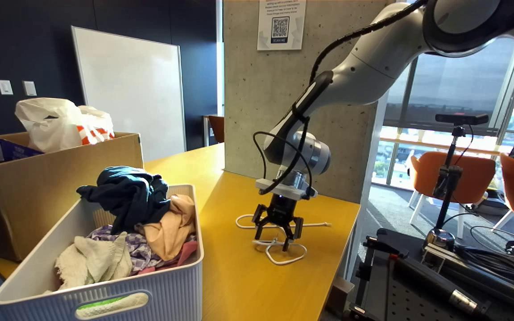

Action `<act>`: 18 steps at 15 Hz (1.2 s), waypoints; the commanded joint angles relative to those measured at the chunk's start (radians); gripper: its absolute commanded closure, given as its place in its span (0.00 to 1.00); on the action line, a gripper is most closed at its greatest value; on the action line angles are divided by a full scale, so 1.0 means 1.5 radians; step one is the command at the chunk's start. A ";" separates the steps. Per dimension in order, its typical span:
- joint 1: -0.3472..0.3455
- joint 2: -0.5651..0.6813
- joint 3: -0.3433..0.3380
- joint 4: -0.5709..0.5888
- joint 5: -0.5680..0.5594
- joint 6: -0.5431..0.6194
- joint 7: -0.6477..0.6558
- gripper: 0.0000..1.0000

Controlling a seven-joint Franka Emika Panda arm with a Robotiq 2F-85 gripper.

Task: Unfold the white string

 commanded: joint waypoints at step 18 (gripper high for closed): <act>0.016 -0.136 -0.046 -0.091 -0.074 0.007 0.060 0.99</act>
